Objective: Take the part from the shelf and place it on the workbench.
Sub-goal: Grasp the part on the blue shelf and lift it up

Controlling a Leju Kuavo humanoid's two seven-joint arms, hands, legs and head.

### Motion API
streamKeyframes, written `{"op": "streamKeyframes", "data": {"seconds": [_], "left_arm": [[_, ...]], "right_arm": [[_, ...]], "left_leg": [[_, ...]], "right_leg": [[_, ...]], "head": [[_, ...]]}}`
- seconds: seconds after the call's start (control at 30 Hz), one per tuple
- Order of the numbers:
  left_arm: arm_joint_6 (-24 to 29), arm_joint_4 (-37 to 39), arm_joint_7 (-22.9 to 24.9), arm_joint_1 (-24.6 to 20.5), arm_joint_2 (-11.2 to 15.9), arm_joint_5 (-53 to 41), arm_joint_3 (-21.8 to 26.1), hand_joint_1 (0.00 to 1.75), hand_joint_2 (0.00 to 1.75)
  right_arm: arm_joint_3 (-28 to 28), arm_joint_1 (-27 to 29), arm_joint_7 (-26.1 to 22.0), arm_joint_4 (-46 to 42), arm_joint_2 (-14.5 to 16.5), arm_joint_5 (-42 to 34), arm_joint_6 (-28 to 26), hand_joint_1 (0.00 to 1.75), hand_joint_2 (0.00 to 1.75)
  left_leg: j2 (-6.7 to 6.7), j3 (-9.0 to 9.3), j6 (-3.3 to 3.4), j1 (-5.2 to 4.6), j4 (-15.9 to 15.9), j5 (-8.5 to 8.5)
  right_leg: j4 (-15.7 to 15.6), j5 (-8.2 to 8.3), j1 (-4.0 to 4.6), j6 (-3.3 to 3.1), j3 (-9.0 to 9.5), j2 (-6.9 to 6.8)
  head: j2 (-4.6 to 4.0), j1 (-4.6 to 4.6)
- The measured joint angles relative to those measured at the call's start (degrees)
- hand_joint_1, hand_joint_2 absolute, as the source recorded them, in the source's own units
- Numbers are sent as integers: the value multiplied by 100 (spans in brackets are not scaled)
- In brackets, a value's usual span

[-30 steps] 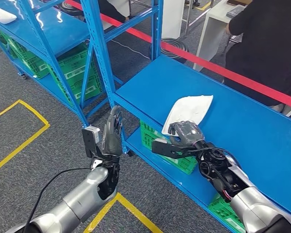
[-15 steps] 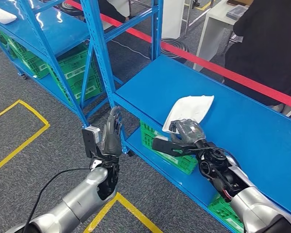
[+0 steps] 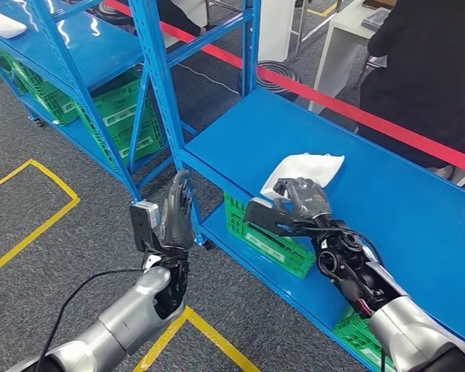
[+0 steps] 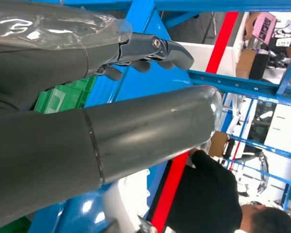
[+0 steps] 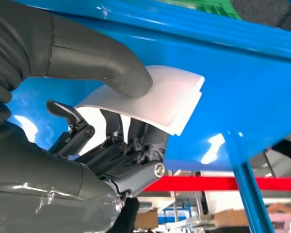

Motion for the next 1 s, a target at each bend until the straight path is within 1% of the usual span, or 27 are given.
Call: {"op": "streamKeyframes", "data": {"seconds": [0.4, 1.0], "left_arm": [[1, -30, 1, 13, 34, 23, 0, 0, 0], [20, -30, -9, 31, 63, -9, 2, 0, 0]], "right_arm": [[-115, 18, 63, -509, -55, -192, -333, 175, 175], [-376, 85, 364, -1551, -253, -253, -880, 175, 175]], "left_leg": [[0, 0, 0, 0, 0, 0], [0, 0, 0, 0, 0, 0]], "right_leg": [[0, 0, 0, 0, -2, 1], [0, 0, 0, 0, -3, 1]], "head": [[0, 0], [0, 0]]}}
